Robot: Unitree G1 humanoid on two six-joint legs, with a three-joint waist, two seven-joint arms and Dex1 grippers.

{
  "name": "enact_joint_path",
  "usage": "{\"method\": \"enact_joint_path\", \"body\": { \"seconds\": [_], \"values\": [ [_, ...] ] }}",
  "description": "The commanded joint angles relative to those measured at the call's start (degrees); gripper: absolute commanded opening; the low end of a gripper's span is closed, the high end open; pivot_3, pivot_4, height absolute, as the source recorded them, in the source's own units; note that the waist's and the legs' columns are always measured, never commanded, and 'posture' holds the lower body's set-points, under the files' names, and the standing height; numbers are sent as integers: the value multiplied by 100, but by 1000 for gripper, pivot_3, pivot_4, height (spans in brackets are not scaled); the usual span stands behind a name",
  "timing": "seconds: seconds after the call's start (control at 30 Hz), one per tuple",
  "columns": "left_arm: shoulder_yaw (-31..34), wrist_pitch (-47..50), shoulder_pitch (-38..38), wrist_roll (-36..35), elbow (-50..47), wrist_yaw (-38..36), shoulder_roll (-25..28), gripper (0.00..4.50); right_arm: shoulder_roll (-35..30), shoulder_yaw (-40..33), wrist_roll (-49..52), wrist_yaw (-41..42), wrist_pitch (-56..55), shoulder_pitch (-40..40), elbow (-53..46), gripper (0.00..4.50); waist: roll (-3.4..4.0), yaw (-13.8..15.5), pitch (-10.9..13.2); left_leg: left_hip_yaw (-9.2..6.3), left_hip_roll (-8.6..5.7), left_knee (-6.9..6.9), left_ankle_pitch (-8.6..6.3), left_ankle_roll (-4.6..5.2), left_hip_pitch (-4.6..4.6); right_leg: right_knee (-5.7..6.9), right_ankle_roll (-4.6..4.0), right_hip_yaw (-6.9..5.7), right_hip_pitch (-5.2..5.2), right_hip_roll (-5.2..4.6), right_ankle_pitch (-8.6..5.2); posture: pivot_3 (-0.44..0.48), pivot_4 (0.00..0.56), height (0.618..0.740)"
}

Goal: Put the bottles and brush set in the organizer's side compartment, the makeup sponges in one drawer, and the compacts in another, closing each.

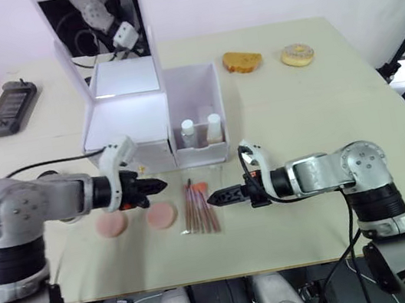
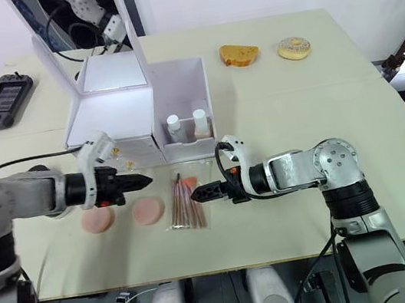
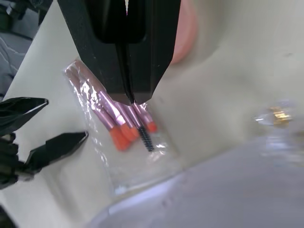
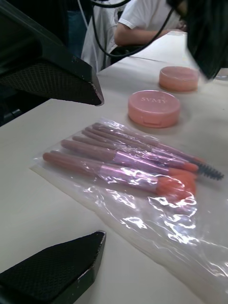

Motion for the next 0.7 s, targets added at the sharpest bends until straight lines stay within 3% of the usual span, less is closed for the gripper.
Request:
{"method": "enact_joint_path", "body": {
  "seconds": [0.03,0.13,0.23,0.33,0.53,0.7],
  "values": [
    [93,49,282,-777,-316,328,119,37,-173,364,215,-55,-74,18,31,4500,0,7,0,0,0,0,0,0,-2,-2,0,0,0,0,0,0,150,740],
    [132,-46,634,-1476,-480,879,4,37,-311,511,268,7,-143,-53,64,4500,-2,11,1,-1,1,3,0,0,-5,-2,-3,0,-2,0,0,0,150,740],
    [-291,-1331,1244,-3212,-569,2442,129,37,-432,644,294,89,-149,-118,98,4500,-2,10,0,0,1,3,0,0,-5,-4,-3,2,-2,-2,0,0,150,740],
    [-727,-2167,1532,-4083,-740,3497,475,37,-509,751,352,122,-218,-152,106,4500,-4,22,1,-1,4,4,0,0,-10,-5,-3,1,-6,-3,0,0,150,740],
    [-1411,-3025,1543,-4351,-989,4193,571,37,-548,912,338,173,-297,-214,151,4500,-4,24,-1,3,2,8,0,0,-11,-16,-28,4,-2,-1,-9,0,150,740],
    [-1860,-3191,1185,-4351,-764,4533,617,37,-538,939,302,177,-383,-251,175,4500,-4,20,-1,1,3,5,0,0,-10,-16,-29,5,-4,6,-9,0,150,740]
  ]
}}
